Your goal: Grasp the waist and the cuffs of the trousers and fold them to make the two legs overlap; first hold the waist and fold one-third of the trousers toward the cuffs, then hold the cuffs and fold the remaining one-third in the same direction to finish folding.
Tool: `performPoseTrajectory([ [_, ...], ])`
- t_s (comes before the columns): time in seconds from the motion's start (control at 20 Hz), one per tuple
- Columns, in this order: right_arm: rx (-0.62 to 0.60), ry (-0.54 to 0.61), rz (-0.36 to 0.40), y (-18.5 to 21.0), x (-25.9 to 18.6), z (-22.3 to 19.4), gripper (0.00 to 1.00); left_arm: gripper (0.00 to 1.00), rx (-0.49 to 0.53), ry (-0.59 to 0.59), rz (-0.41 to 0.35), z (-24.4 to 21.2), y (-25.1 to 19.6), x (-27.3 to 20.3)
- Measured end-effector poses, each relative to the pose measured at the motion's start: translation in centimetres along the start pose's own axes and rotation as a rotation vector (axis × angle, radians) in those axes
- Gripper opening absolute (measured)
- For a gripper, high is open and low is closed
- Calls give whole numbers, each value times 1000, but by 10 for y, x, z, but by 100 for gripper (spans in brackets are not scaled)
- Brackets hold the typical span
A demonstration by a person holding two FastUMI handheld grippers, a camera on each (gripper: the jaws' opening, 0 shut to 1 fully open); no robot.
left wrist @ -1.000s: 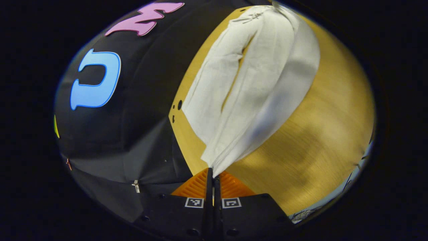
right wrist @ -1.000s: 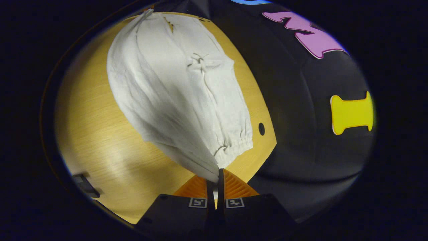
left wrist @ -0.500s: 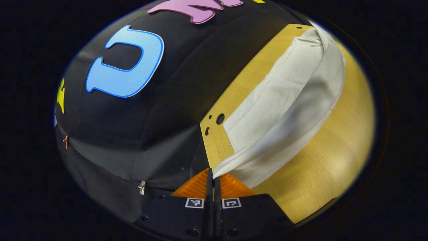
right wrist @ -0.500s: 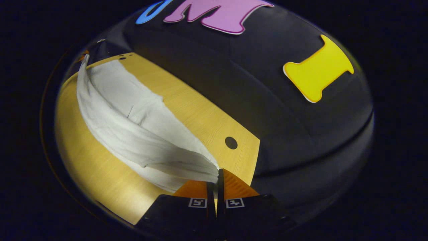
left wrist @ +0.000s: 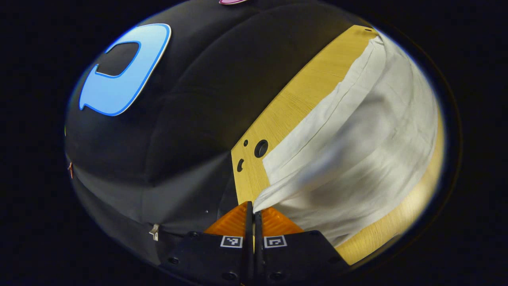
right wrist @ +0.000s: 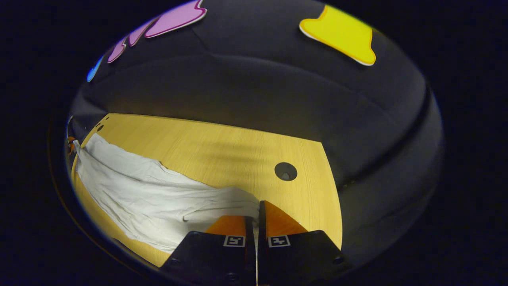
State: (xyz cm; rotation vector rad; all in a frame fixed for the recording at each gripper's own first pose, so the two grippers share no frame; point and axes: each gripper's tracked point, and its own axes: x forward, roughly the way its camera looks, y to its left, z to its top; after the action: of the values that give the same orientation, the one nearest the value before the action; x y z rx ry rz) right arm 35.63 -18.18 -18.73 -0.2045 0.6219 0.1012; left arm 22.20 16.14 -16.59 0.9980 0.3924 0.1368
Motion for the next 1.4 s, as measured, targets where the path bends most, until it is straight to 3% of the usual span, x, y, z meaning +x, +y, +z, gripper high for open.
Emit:
performPoseTrajectory([
  [0.05,31,22,-10,-3,5,-4,9,5,-3,3,2,0,-5,3],
  [0.1,68,44,-19,-6,9,-10,19,8,-9,8,17,-1,-7,5],
  [0.15,107,53,-15,-5,12,-12,23,26,-22,13,16,-2,-10,5],
  [0.2,131,59,-23,-9,12,-14,36,40,-49,11,16,-1,-14,4],
  [0.3,160,44,-27,-15,10,-13,74,87,-119,5,5,-1,-24,-4],
  [0.35,174,37,-30,-17,5,-12,81,89,-152,5,19,-2,-24,-7],
  [0.4,197,29,-27,-17,0,-13,96,94,-203,9,19,-4,-29,-12],
  [0.45,236,7,-12,-15,-5,-14,100,95,-271,15,13,-5,-39,-17],
  [0.7,379,-67,-59,-34,-32,-29,100,96,-721,33,-21,-8,-74,-47],
  [0.85,467,-54,-103,-50,-34,-47,99,96,-907,11,-29,-9,-69,-66],
  [0.95,543,-31,-94,-48,-30,-58,99,96,-998,7,-31,-11,-71,-62],
  [1.05,572,-13,-96,-47,-25,-68,99,96,-1041,5,-30,-12,-73,-56],
  [1.4,588,3,-126,-42,-12,-80,99,97,-1049,38,30,-10,-68,-55],
])
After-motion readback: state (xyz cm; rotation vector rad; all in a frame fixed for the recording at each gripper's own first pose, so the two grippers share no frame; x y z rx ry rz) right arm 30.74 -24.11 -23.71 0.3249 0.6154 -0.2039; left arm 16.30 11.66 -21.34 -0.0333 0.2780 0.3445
